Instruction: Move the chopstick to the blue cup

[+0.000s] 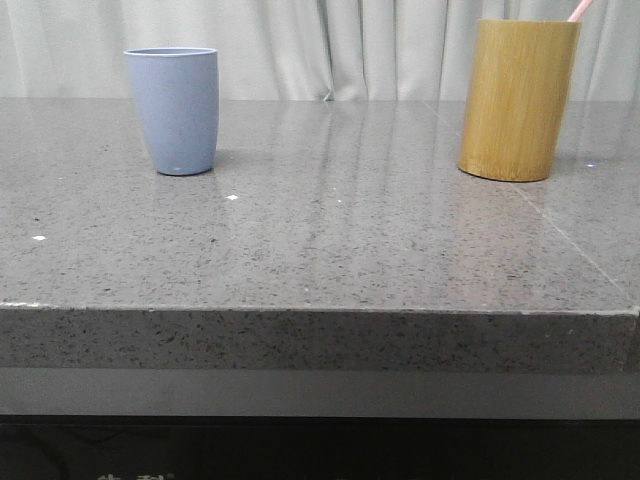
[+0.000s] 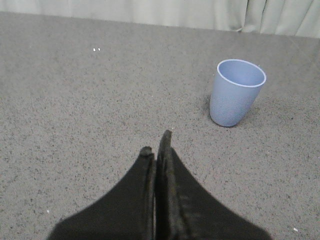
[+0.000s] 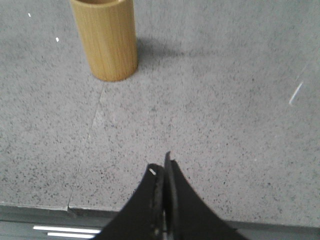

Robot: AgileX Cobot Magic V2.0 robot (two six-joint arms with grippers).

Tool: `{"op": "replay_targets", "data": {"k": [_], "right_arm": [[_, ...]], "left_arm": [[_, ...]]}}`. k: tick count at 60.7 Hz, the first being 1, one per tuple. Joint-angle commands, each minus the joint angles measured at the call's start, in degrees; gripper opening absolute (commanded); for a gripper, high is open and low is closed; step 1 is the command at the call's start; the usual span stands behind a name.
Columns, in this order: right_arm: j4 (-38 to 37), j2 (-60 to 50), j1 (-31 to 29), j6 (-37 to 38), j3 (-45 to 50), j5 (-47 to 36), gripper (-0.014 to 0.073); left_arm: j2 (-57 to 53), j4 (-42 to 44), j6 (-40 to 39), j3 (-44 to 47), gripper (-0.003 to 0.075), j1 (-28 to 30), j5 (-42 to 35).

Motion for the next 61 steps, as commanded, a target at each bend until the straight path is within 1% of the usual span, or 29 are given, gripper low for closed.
{"op": "replay_targets", "data": {"k": [1, 11, 14, 17, 20, 22, 25, 28, 31, 34, 41, 47, 55, 61], "right_arm": [[-0.6, 2.2, 0.1, 0.0, -1.9, -2.5, -0.0066], [-0.6, 3.3, 0.1, 0.0, -1.9, -2.9, -0.0053], [-0.6, 3.3, 0.1, 0.0, -1.9, -3.6, -0.0013], [-0.6, 3.3, 0.1, 0.0, -1.9, -4.0, 0.0041], [-0.6, 3.3, 0.1, 0.0, -1.9, -4.2, 0.0125], [-0.6, 3.3, 0.1, 0.0, -1.9, -4.3, 0.0191], [-0.6, 3.3, 0.1, 0.0, -1.9, -4.2, 0.0304], [-0.6, 3.3, 0.1, 0.0, -1.9, -4.2, 0.0398], [-0.6, 3.3, 0.1, 0.0, -1.9, -4.2, 0.046], [-0.6, 3.3, 0.1, 0.0, -1.9, -4.2, 0.0503], [-0.6, 3.3, 0.1, 0.0, -1.9, -4.2, 0.051], [-0.6, 3.3, 0.1, 0.0, -1.9, -4.2, 0.051], [-0.6, 3.3, 0.1, 0.0, -1.9, -4.2, 0.051], [-0.6, 3.3, 0.1, 0.0, -1.9, -4.2, 0.051]], "left_arm": [[2.3, -1.6, -0.2, -0.7, -0.0019, -0.1, -4.7], [4.7, -0.5, 0.0, -0.3, -0.0015, -0.1, -4.7], [5.0, 0.6, 0.0, -0.3, 0.0008, -0.1, -4.8], [5.2, 1.2, 0.2, -0.3, 0.0053, -0.1, -4.8], [5.2, 1.3, 1.1, -0.3, 0.0137, -0.1, -5.0], [5.2, 1.3, 1.4, -0.3, 0.0213, -0.1, -5.5], [5.2, 1.3, 1.4, -0.3, 0.0357, -0.2, -6.1], [5.2, 1.2, 1.4, -0.3, 0.0475, -0.2, -6.5], [5.2, 1.1, 1.4, -0.3, 0.0548, -0.2, -6.5], [5.2, 0.8, 1.4, -0.3, 0.0592, -0.2, -6.6], [6.3, -2.3, 1.8, -0.3, 0.0587, -0.2, -8.8], [8.9, -6.9, 5.2, -1.6, 0.0567, -0.2, -9.9], [15.0, -12.1, 9.7, -5.5, 0.0566, -0.2, -9.3], [20.1, -13.0, 10.5, -10.2, 0.0566, -0.2, -7.2]]}}
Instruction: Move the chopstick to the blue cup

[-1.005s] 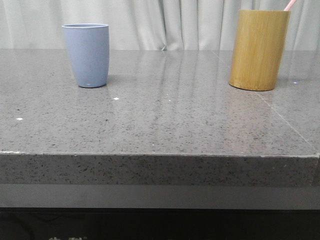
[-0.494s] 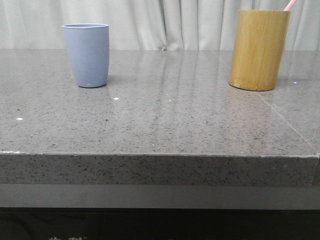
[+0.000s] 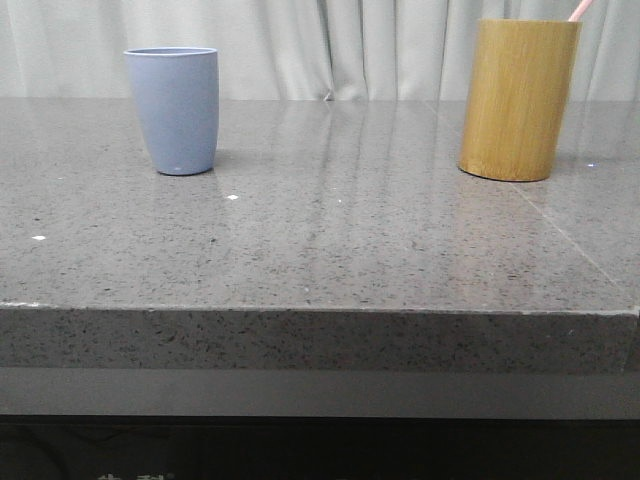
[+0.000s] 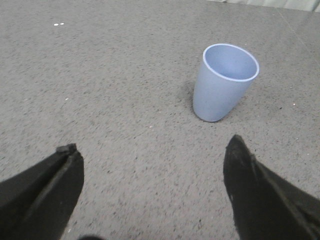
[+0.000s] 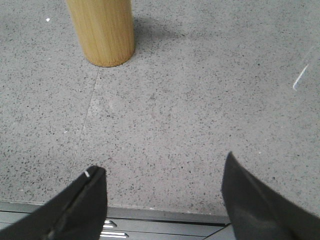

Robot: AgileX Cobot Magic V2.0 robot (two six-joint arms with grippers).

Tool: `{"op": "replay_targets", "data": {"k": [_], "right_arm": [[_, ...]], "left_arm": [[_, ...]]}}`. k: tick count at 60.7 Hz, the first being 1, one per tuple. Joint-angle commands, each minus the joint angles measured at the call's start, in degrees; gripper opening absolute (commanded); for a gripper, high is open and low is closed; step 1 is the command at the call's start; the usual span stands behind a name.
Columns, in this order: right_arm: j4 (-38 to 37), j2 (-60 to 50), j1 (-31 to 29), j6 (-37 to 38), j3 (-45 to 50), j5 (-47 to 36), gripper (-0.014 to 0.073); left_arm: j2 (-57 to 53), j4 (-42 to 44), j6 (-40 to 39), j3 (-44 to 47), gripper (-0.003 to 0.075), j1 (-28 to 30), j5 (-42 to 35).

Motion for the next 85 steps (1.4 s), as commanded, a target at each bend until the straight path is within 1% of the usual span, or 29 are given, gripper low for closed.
{"op": "replay_targets", "data": {"k": [1, 7, 12, 17, 21, 24, 33, 38, 53, 62, 69, 77, 85], "right_arm": [[-0.4, 0.5, 0.1, 0.0, -1.9, -4.0, 0.051], [-0.4, 0.5, 0.1, 0.0, -1.9, -4.0, 0.051], [-0.4, 0.5, 0.1, 0.0, -1.9, -4.0, 0.051], [-0.4, 0.5, 0.1, 0.0, -1.9, -4.0, 0.051], [-0.4, 0.5, 0.1, 0.0, -1.9, -4.0, 0.051], [-0.4, 0.5, 0.1, 0.0, -1.9, -4.0, 0.051], [-0.4, 0.5, 0.1, 0.0, -1.9, -4.0, 0.051], [-0.4, 0.5, 0.1, 0.0, -1.9, -4.0, 0.051], [-0.4, 0.5, 0.1, 0.0, -1.9, -4.0, 0.051], [-0.4, 0.5, 0.1, 0.0, -1.9, -4.0, 0.051], [-0.4, 0.5, 0.1, 0.0, -1.9, -4.0, 0.051], [-0.4, 0.5, 0.1, 0.0, -1.9, -4.0, 0.051], [-0.4, 0.5, 0.1, 0.0, -1.9, -3.7, 0.051]], "left_arm": [[4.2, -2.7, 1.2, -5.5, 0.0566, -0.2, -2.3], [9.5, -2.6, 2.1, -9.7, 0.0566, -2.2, -1.2], [13.7, -2.2, 2.6, -13.0, 0.0566, -5.2, -1.2], [17.9, 0.3, 2.1, -17.1, 0.0566, -8.6, -1.1], [21.4, 2.6, -0.4, -20.6, 0.0566, -10.8, 0.2], [24.5, 4.7, -2.3, -23.4, 0.0566, -12.6, 2.6], [33.2, 15.4, -10.0, -34.1, 0.0566, -17.3, 10.5], [37.6, 18.4, -12.2, -39.4, 0.0566, -19.1, 13.7], [49.9, 18.7, -12.9, -53.5, 0.0566, -19.8, 22.6], [55.5, 20.4, -14.2, -59.1, 0.0566, -19.8, 24.6], [58.9, 22.4, -15.6, -61.3, 0.0563, -19.8, 25.1], [61.8, 23.1, -16.0, -62.6, 0.0502, -19.8, 25.0], [63.2, 21.8, -15.9, -62.7, 0.0416, -19.8, 24.3]]}}
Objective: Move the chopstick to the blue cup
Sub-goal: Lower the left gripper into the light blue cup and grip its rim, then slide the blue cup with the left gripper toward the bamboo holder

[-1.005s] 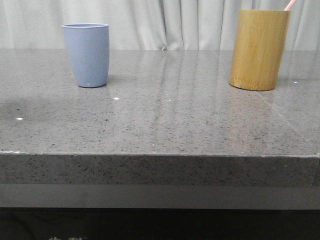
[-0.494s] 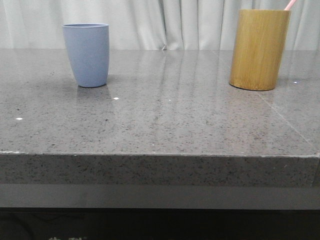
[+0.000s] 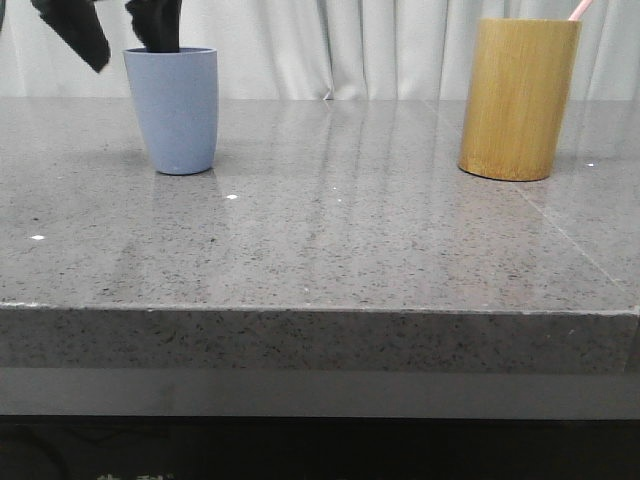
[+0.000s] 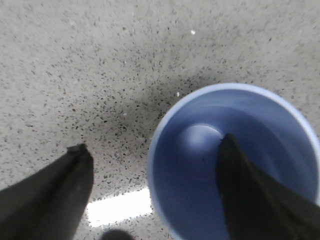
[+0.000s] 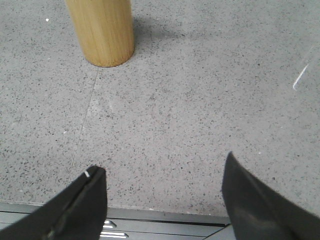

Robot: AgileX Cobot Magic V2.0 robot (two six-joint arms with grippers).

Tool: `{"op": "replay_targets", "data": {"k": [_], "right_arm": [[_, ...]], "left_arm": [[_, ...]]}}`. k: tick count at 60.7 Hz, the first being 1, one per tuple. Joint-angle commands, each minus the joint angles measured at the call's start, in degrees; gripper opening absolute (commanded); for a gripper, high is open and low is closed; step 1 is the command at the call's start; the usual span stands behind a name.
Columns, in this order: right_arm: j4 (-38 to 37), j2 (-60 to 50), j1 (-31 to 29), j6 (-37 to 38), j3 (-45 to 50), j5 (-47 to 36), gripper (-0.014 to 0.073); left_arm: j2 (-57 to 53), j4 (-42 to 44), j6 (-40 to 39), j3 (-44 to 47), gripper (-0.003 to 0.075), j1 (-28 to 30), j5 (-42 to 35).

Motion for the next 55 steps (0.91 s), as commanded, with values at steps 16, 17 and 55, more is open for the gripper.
{"op": "replay_targets", "data": {"k": [16, 17, 55], "right_arm": [[-0.4, 0.5, 0.1, 0.0, -1.9, -3.7, 0.051], [-0.4, 0.5, 0.1, 0.0, -1.9, -3.7, 0.051], [-0.4, 0.5, 0.1, 0.0, -1.9, -3.5, 0.051]], "left_arm": [[-0.8, -3.3, -0.8, -2.1, 0.0241, -0.4, -3.2], [-0.8, -3.6, -0.8, -2.1, 0.023, -0.4, -3.2], [-0.8, -4.7, -0.5, -7.4, -0.0019, -1.8, -0.9]]}}
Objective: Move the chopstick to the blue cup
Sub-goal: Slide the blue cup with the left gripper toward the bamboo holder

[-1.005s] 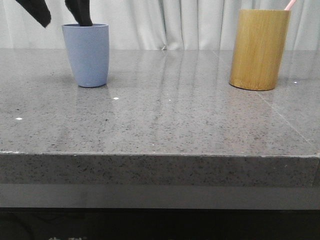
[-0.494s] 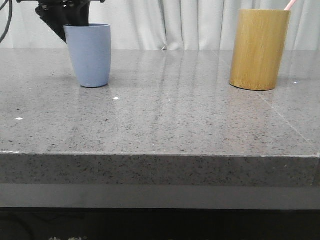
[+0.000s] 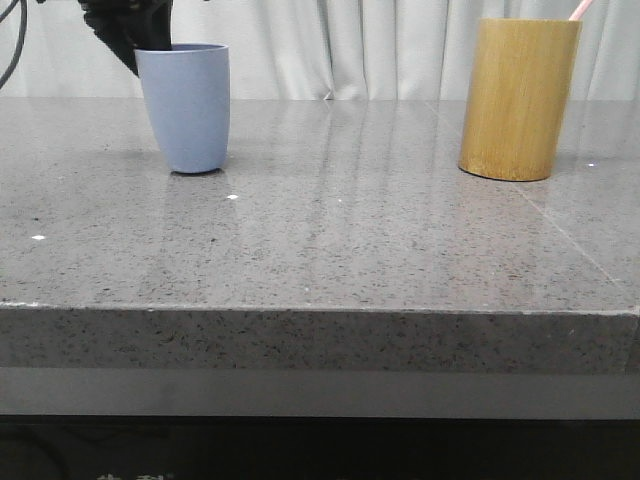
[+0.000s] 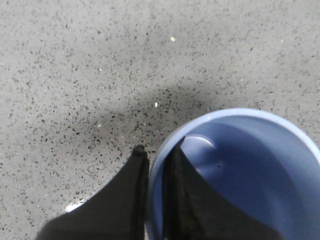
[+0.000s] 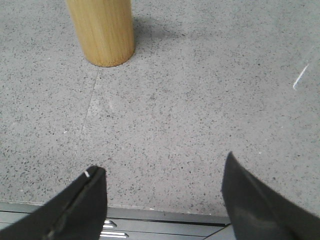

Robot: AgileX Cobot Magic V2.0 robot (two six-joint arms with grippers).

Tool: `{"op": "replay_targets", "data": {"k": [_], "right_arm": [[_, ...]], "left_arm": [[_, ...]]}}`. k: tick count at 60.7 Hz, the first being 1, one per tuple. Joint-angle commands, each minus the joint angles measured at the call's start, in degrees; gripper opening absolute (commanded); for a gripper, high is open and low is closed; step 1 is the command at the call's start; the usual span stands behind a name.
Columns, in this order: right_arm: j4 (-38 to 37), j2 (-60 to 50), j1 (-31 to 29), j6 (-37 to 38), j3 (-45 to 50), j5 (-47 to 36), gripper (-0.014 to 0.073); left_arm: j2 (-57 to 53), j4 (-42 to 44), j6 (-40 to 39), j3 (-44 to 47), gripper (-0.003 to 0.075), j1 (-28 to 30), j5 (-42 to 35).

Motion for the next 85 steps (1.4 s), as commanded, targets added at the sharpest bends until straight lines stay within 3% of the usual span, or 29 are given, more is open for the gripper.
{"op": "replay_targets", "data": {"k": [1, 34, 44, 63, 78, 85], "right_arm": [[-0.4, 0.5, 0.1, 0.0, -1.9, -3.5, 0.051], [-0.4, 0.5, 0.1, 0.0, -1.9, -3.5, 0.051], [-0.4, 0.5, 0.1, 0.0, -1.9, -3.5, 0.051], [-0.4, 0.5, 0.1, 0.0, -1.9, -3.5, 0.051], [-0.4, 0.5, 0.1, 0.0, -1.9, -3.5, 0.051], [-0.4, 0.5, 0.1, 0.0, -1.9, -3.5, 0.051]], "left_arm": [[-3.3, -1.1, -0.2, -4.0, -0.0019, -1.5, -1.3], [-2.4, -1.1, 3.1, -8.8, -0.0019, -16.5, -5.0], [-0.3, -0.8, 3.1, -9.4, -0.0019, -17.1, -7.4], [4.3, 0.0, 3.1, -15.0, -0.0019, -17.1, -0.5], [4.4, 0.0, 3.1, -15.1, -0.0017, -17.1, 0.4], [4.4, 0.0, 3.1, -15.1, 0.0052, -17.1, 0.4]]}}
